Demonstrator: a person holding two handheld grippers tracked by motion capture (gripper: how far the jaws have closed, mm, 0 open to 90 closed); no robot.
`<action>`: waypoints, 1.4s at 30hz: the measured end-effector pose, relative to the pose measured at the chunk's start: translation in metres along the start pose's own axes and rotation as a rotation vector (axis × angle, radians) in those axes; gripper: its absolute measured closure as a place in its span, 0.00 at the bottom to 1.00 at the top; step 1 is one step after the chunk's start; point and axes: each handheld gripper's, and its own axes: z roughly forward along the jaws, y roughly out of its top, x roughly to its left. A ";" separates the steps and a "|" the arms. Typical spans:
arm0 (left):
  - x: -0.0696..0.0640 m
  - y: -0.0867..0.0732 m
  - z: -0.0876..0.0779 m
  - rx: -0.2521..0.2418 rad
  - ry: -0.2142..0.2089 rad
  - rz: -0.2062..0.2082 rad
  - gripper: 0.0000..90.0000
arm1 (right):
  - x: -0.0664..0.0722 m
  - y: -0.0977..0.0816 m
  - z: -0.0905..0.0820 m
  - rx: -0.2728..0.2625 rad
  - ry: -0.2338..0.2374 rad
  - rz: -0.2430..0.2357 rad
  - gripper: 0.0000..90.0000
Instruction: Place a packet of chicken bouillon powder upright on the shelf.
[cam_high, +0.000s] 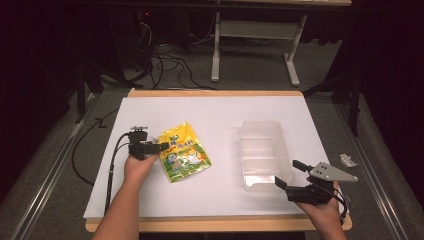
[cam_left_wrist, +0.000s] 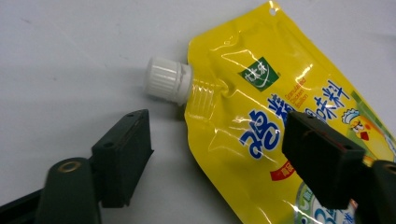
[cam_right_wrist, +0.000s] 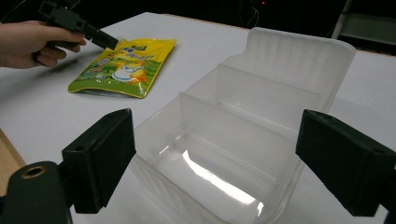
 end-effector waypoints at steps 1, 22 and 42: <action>0.001 -0.001 -0.001 -0.012 -0.003 -0.010 0.31 | 0.000 0.000 0.000 0.002 0.001 0.001 0.14; -0.002 -0.019 -0.004 -0.059 -0.045 -0.005 0.78 | -0.008 -0.003 0.001 0.013 -0.008 0.037 0.16; -0.038 -0.029 -0.021 -0.175 0.041 0.172 1.00 | -0.007 -0.002 0.001 0.005 -0.012 0.040 0.17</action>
